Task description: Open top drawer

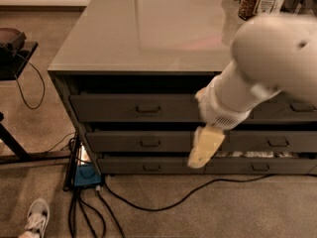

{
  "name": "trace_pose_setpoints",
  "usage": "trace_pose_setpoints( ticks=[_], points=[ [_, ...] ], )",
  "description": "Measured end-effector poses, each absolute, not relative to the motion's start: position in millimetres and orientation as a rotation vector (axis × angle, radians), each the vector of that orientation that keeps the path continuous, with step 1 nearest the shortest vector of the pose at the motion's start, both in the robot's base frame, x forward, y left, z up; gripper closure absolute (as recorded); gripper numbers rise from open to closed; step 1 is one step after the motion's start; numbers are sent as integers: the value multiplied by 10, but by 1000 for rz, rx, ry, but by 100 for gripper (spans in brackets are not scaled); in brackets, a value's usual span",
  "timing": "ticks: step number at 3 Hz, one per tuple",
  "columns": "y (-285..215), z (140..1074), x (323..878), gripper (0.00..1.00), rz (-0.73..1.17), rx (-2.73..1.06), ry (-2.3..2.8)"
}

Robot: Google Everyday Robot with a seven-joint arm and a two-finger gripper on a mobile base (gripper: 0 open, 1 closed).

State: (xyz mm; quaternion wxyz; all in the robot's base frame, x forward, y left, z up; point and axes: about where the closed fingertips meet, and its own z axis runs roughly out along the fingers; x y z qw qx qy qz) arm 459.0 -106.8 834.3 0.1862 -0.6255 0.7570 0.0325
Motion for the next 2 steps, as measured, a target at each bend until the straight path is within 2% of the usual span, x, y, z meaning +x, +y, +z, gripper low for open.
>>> trace_pose_setpoints(
  ticks=[1,2],
  points=[
    [-527,7631,4659,0,195,-1821,2019],
    [-207,7193,5083,0,196,-1789,1931]
  ],
)
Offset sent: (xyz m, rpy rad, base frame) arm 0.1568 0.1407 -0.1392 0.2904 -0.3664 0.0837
